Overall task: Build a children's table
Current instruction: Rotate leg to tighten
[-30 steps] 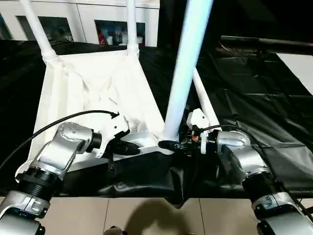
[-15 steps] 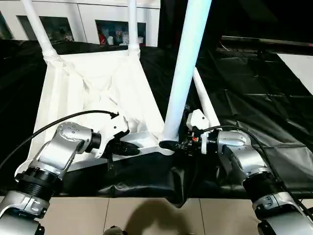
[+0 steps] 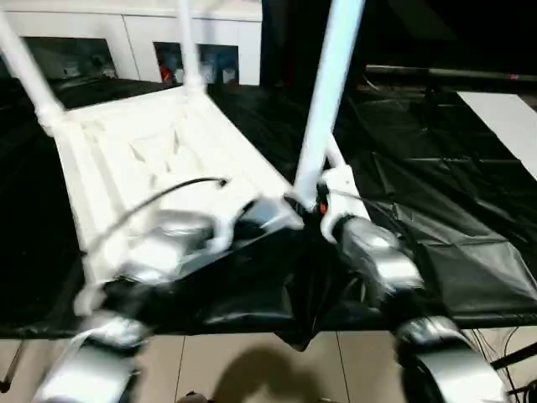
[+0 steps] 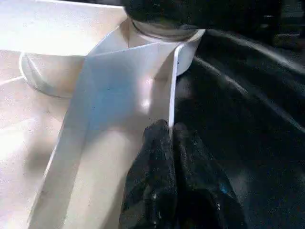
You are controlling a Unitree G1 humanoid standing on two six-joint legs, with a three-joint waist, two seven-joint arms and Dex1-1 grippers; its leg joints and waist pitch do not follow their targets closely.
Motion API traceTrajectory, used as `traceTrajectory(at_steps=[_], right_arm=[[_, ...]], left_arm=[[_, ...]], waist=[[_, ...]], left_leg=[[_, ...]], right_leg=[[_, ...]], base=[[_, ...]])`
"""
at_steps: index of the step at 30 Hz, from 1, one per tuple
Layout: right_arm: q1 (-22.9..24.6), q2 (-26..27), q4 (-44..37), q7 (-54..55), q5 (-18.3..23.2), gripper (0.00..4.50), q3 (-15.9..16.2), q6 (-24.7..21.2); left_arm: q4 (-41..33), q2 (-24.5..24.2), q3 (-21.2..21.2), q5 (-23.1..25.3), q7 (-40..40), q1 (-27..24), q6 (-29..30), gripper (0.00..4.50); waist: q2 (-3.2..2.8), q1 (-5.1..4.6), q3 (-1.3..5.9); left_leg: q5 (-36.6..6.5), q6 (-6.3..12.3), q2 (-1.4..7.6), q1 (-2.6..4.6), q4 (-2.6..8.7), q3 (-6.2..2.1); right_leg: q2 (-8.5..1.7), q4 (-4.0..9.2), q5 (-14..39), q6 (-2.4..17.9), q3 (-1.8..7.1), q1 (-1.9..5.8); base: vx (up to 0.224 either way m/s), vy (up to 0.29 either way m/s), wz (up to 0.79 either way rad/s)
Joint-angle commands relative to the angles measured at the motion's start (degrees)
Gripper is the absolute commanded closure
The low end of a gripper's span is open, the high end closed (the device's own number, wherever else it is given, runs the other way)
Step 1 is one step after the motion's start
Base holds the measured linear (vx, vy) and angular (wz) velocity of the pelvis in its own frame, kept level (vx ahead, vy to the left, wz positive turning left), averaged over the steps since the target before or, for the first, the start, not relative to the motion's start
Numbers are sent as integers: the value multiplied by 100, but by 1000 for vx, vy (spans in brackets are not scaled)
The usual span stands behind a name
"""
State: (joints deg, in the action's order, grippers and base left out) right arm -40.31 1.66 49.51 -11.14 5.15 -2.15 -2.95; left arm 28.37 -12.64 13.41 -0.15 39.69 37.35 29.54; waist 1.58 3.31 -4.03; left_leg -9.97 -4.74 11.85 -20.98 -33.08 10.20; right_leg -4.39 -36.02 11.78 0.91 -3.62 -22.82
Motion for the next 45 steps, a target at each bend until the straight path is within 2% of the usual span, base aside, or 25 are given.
traceTrajectory(at_steps=[1,6,7,8,10,11,12,13,14,16,17,21,22,25,28,29,31,34,39,41,45], right_arm=[[45,343,593,216,154,180,67,-243],[-22,466,558,-381,1,180,306,43],[12,506,471,-592,20,145,321,79],[23,517,448,-652,27,145,321,93],[119,472,289,-889,14,108,391,227],[137,461,256,-952,21,105,387,298],[205,414,79,-1105,112,100,358,334],[282,335,-109,-1297,159,100,392,334],[326,272,-204,-1435,175,76,437,341],[345,234,-240,-1514,175,76,469,352],[558,-109,-599,-2183,168,76,717,300],[850,-707,-1074,-3211,121,76,1032,241],[926,-899,-1200,-3534,84,76,1077,246],[987,-1147,-1353,-3935,91,76,1117,196],[1021,-1379,-1545,-4347,202,76,1164,131],[1015,-1409,-1550,-4412,217,76,1172,144],[1009,-1468,-1554,-4564,221,76,1217,170],[1009,-1509,-1564,-4679,212,76,1262,191],[983,-1461,-1550,-4820,241,76,1273,229],[997,-1454,-1572,-4882,268,100,1275,202],[1012,-1447,-1565,-4912,282,119,1273,233]], left_arm=[[229,128,-67,176,-524,129,-85,450],[149,102,16,247,-427,66,-140,450],[71,51,37,244,-343,20,-127,450],[47,33,45,241,-325,7,-118,450],[-98,-97,83,205,-147,-74,-159,450],[-134,-144,94,185,-78,-101,-201,450],[-233,-248,115,143,99,-168,-282,450],[-333,-355,141,116,261,-233,-282,450],[-389,-430,171,117,377,-275,-329,450],[-415,-470,190,124,440,-296,-359,450],[-536,-714,278,100,846,-434,-604,450],[-744,-1042,282,-68,1366,-616,-646,450],[-811,-1161,272,-143,1592,-661,-734,450],[-995,-1395,286,-316,2138,-767,-1043,450],[-1310,-1678,318,-487,2637,-853,-913,450],[-1332,-1693,291,-530,2676,-849,-872,450],[-1355,-1737,279,-585,2777,-847,-846,450],[-1371,-1785,294,-597,2854,-852,-853,450],[-1379,-1834,290,-607,2913,-861,-886,450],[-1413,-1845,276,-603,2959,-877,-861,450],[-1417,-1845,275,-607,2991,-883,-832,450]], waist=[[-41,-8,333],[-37,2,358],[-25,7,362],[-30,12,365],[-22,2,372],[-25,-8,380],[0,-27,378],[-8,-29,378],[-10,-49,377],[-15,-86,380],[-32,-66,367],[-35,-72,368],[-40,-64,361],[-30,-52,365],[-47,-50,383],[-42,-48,383],[-61,-21,397],[-50,31,404],[-33,43,401],[-36,45,402],[-30,47,409]], left_leg=[[-1410,-147,111,67,414,-37],[-1295,-75,117,37,405,-34],[-1221,-38,118,27,401,-29],[-1204,-27,121,27,401,-31],[-1094,39,118,10,390,-23],[-984,75,117,3,390,-29],[-931,116,117,-9,388,-29],[-910,140,113,-12,389,-31],[-876,180,119,-19,386,-32],[-840,206,120,-14,380,-29],[-941,241,130,20,383,-29],[-900,266,140,14,380,-25],[-917,277,139,30,374,-14],[-921,297,137,22,374,-17],[-830,318,147,36,364,-16],[-673,382,142,33,353,-4],[-583,423,150,63,342,3],[-467,460,144,66,331,13],[-554,434,139,48,333,9],[-547,416,141,47,334,6],[-495,423,138,50,325,8]], right_leg=[[-343,542,1517,906,281,203],[-346,509,1148,936,277,228],[-348,495,1034,987,276,239],[-352,487,995,1000,275,242],[-353,473,816,1053,277,260],[-347,452,657,1091,274,275],[-347,443,579,1127,273,283],[-347,444,545,1138,272,295],[-349,436,478,1161,273,297],[-343,432,442,1237,272,293],[-332,465,557,1227,266,279],[-325,431,402,1305,270,288],[-321,435,397,1339,274,270],[-332,434,408,1370,279,285],[-332,408,259,1440,279,287],[-316,377,2,1513,276,282],[-315,362,-190,1599,273,267],[-306,332,-447,1655,267,275],[-332,341,-313,1611,268,301],[-331,339,-279,1597,267,303],[-325,325,-353,1605,266,304]], base=[[0,0,0],[0,0,0],[0,0,0],[0,0,0],[0,0,0],[0,0,0],[0,0,0],[0,0,0],[0,0,0],[0,0,0],[0,0,0],[0,0,0],[0,0,0],[0,0,0],[0,0,0],[0,0,0],[0,0,0],[0,0,0],[0,0,0],[0,0,0],[0,0,0]])
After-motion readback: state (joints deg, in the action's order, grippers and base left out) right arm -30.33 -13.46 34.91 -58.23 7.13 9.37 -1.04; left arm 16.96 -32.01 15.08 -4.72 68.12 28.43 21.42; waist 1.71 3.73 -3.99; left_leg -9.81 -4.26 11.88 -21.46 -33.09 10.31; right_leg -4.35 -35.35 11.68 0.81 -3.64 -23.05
